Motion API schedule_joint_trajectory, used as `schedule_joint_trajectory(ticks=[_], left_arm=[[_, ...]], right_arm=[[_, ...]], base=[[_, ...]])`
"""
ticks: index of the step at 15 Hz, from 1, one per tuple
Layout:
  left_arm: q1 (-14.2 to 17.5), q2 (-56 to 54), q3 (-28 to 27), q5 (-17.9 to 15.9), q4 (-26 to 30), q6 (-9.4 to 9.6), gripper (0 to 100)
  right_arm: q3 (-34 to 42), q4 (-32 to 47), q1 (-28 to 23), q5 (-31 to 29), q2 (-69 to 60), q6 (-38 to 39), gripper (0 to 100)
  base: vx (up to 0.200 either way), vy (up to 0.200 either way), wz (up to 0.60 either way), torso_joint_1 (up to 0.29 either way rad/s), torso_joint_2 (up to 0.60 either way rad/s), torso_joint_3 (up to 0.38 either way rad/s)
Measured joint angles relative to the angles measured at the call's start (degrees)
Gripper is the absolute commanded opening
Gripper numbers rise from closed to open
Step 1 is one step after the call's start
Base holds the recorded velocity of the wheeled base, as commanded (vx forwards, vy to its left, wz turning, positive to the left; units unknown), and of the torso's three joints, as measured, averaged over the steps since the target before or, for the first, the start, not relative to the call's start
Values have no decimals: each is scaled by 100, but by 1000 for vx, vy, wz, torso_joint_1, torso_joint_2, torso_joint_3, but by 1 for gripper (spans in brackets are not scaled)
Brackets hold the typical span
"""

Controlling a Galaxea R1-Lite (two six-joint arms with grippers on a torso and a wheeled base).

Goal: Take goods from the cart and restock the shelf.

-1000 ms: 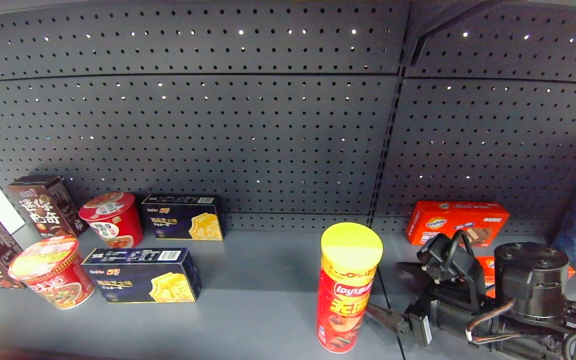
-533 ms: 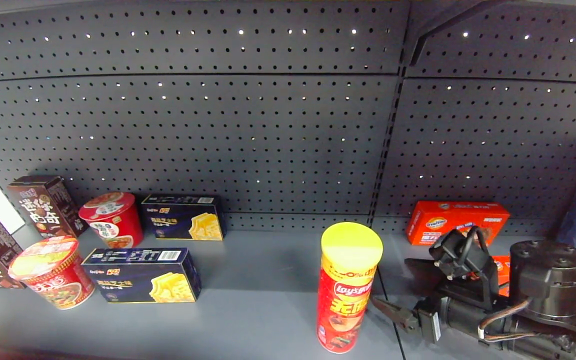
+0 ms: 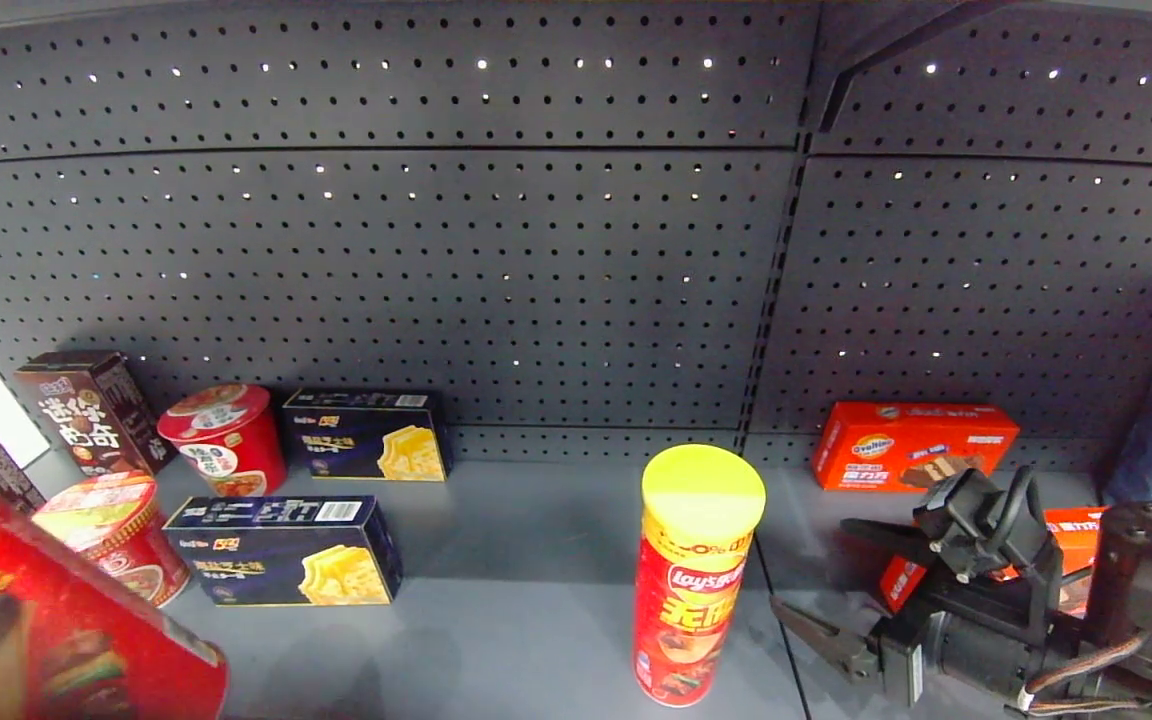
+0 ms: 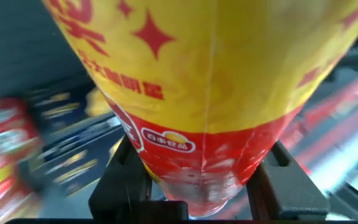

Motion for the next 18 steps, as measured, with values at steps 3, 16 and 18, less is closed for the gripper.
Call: schedule_joint_trajectory(ticks=[3,16,18], left_arm=[[-199,923,-146,-350,-232,93,0],[-262,5788,-1635,-2316,-3502,717,0],[-349,6407,-2026,-2398,-3538,997,0]], right_arm=[[80,-7,22,-46,-72,0,100],[508,1,-6,-24,-566,22,100],[497,0,-17,-16,-629,24,100]], base=[[0,0,0,0,0,0],[0,0,0,0,0,0],[0,0,0,0,0,0]])
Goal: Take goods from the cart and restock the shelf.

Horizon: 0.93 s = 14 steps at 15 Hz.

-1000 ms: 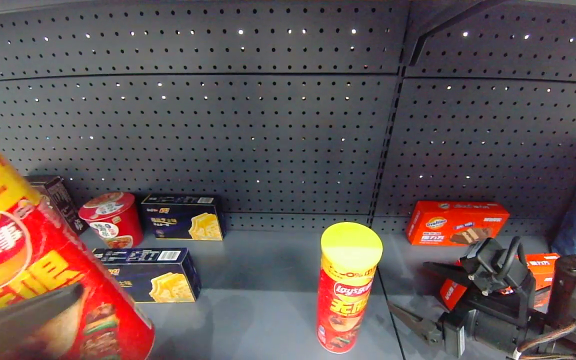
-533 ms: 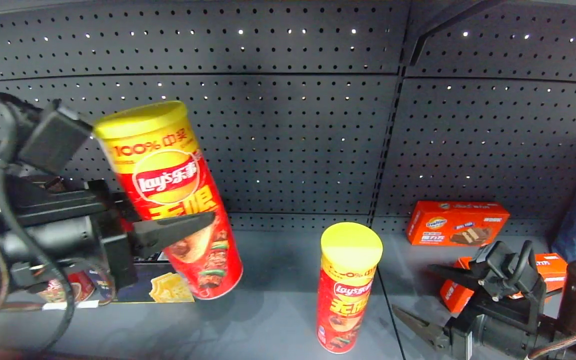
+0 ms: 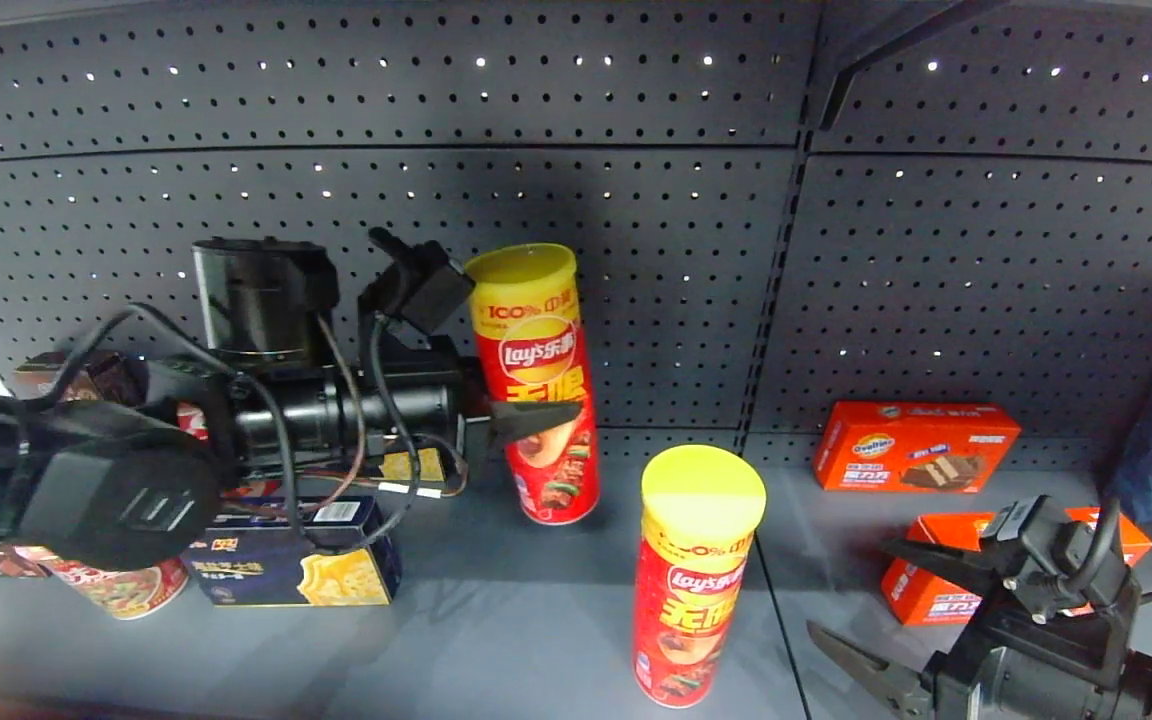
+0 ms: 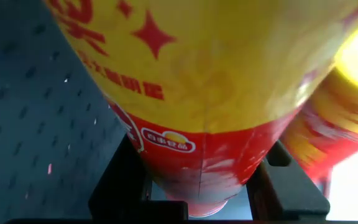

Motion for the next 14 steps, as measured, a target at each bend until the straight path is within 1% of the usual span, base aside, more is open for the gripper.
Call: schedule_joint_trajectory(ticks=[1,3,5,8,10,11,13,14], left_arm=[[-55,257,-212,-16,-4,93,0],[-187,703,-575,-30,21,202,0],[-300,987,-752,-33,32,284,0],[-411,1362,-1050,-35,32,467,0],[-440,1580,-1295,-35,199,557,0],[-444,1663,-1399,-35,308,636,0],[-453,1844,-1651,-33,460,870,0],[-457,1916,-1736,-35,501,917,0]], right_arm=[[-20,0,6,11,-7,-5,100],[-23,0,6,18,-22,-5,100],[-20,0,6,18,-38,0,100],[-11,0,0,29,-46,0,100],[-23,0,0,29,-44,9,100],[-26,0,0,33,-44,11,100],[-30,0,0,38,-33,11,100],[-30,0,0,35,-29,9,100]], base=[[0,0,0,0,0,0],[0,0,0,0,0,0],[0,0,0,0,0,0],[0,0,0,0,0,0],[0,0,0,0,0,0],[0,0,0,0,0,0],[0,0,0,0,0,0],[0,0,0,0,0,0]])
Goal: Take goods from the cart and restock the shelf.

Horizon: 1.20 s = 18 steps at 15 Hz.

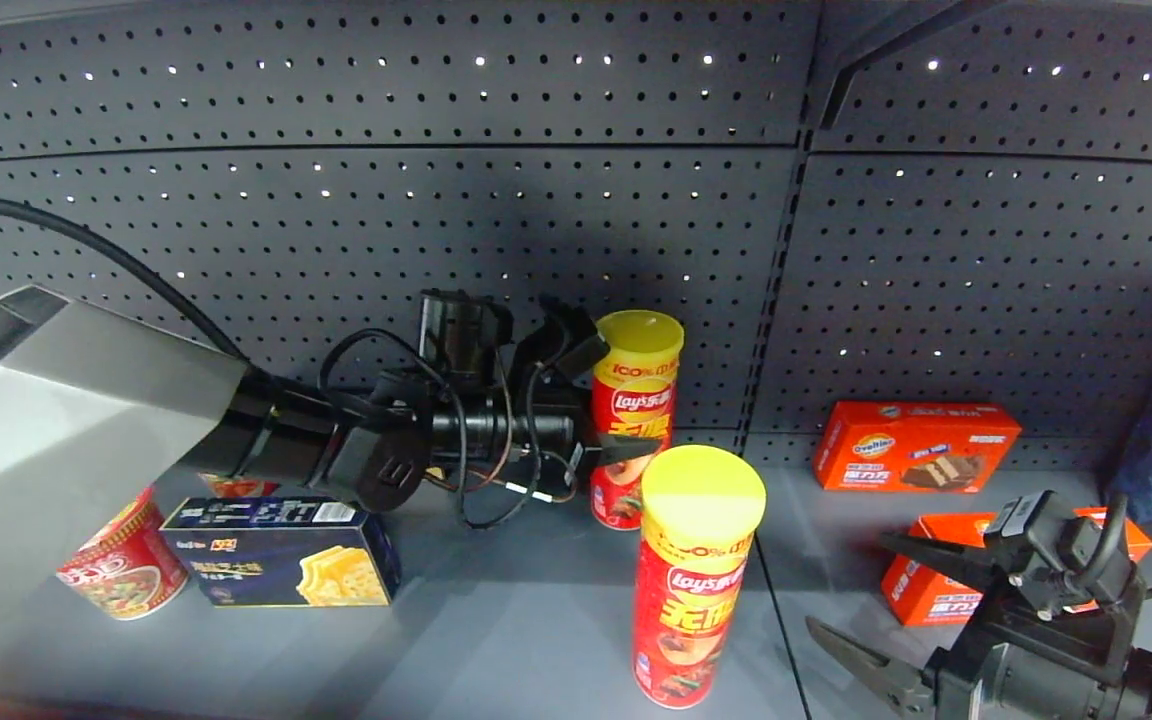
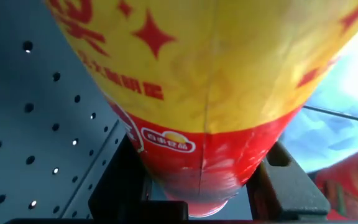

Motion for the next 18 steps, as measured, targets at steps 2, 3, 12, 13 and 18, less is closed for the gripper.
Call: schedule_joint_trajectory(ticks=[2,3,12,13,18], left_arm=[[-41,162,-179,0,18,24,0],[-60,238,-257,0,22,29,0],[-118,703,-791,0,29,18,0],[-118,717,-795,0,32,18,100],[-140,690,-660,5,5,22,100]], right_arm=[[0,0,-2,2,5,7,100],[13,0,-5,2,7,16,100],[0,-7,-9,82,132,90,100],[0,-7,-11,84,143,95,100],[55,-11,-22,82,145,84,100]], base=[[0,0,0,0,0,0],[0,0,0,0,0,0],[0,0,0,0,0,0],[0,0,0,0,0,0],[0,0,0,0,0,0]])
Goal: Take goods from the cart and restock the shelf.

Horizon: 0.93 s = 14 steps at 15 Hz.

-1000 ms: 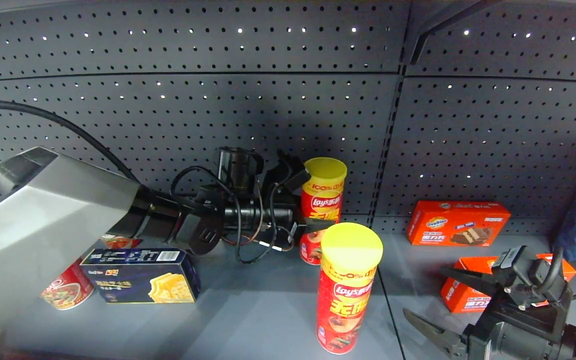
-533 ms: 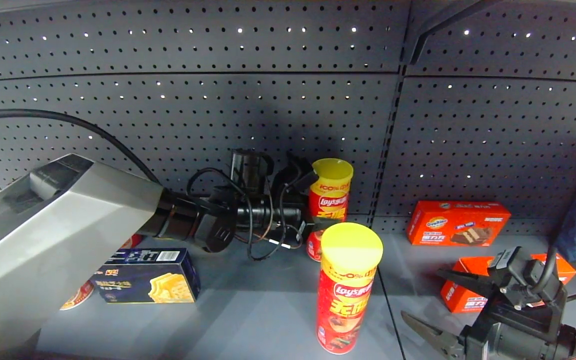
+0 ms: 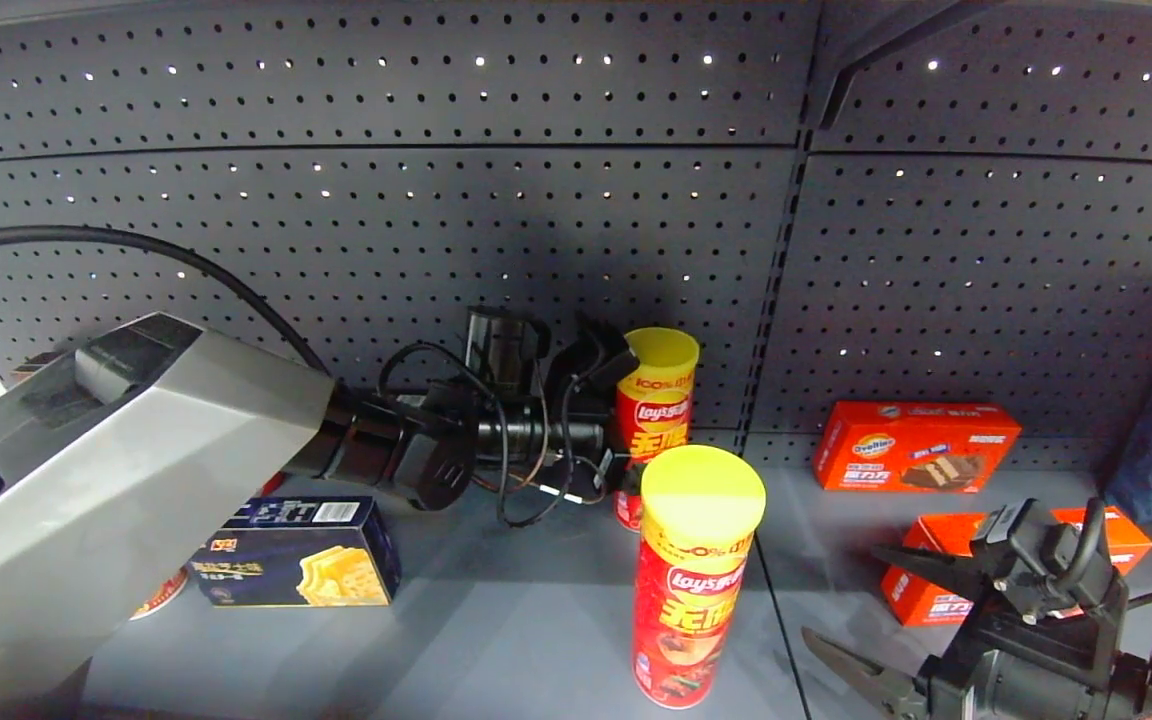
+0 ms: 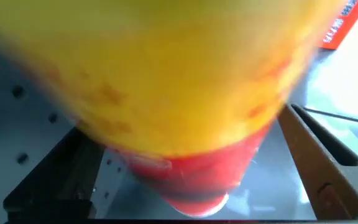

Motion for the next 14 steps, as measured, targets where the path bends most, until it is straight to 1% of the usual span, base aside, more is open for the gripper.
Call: schedule_joint_trajectory(ticks=[3,6,8,10,14], left_arm=[[-33,-263,500,22,-93,24,100],[-9,-808,1447,96,-364,77,100],[20,-1340,2153,241,-519,87,100],[80,-1829,2688,375,-572,90,100],[240,-2771,3485,729,-580,84,100]], right_arm=[[-6,6,6,-20,15,-10,100],[-22,44,17,-74,91,-27,100],[-9,52,55,-73,216,-54,100],[-52,26,102,-73,349,-57,100],[-133,12,196,-82,651,-51,100]], base=[[0,0,0,0,0,0],[0,0,0,0,0,0],[0,0,0,0,0,0],[0,0,0,0,0,0],[0,0,0,0,0,0]])
